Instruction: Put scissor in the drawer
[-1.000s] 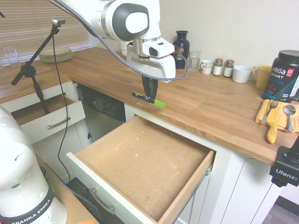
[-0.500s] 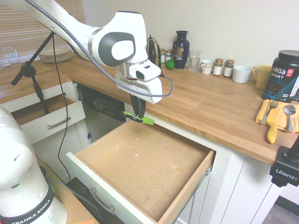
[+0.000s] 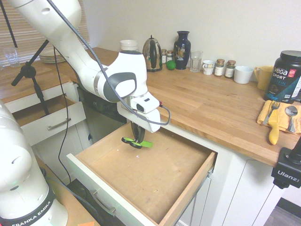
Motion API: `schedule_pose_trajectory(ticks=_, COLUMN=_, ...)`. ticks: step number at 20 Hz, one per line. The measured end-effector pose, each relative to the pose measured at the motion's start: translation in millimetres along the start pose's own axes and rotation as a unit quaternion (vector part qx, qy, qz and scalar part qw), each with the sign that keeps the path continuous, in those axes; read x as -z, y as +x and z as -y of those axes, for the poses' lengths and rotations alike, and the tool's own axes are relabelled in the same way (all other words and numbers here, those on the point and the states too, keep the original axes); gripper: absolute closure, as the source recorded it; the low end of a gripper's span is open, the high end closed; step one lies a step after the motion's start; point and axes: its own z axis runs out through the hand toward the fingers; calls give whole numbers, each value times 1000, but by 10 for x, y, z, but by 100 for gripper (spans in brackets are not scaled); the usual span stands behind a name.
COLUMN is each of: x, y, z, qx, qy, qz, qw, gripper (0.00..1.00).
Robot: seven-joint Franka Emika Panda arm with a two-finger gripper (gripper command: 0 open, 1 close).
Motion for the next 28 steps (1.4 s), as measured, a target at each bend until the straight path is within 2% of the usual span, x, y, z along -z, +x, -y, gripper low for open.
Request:
schedule_pose_trajectory(ticks=7, x=-506, y=-10, z=-34, qx=-5, qy=-6, qz=-9, qw=1000, gripper=100)
schedule_pose_trajectory(ticks=15, x=-831, y=-92, z=46, qx=7, qy=-8, qz=-8, qw=1000, gripper=100)
schedule_pose_trajectory(ticks=16, x=-853, y=-103, z=59, qx=7, qy=-6, qz=-8, qw=1000, gripper=0)
schedule_pose_trajectory(ticks=28, x=-940, y=-30, z=33, qx=2, qy=-3, qz=-10, qw=1000, gripper=0)
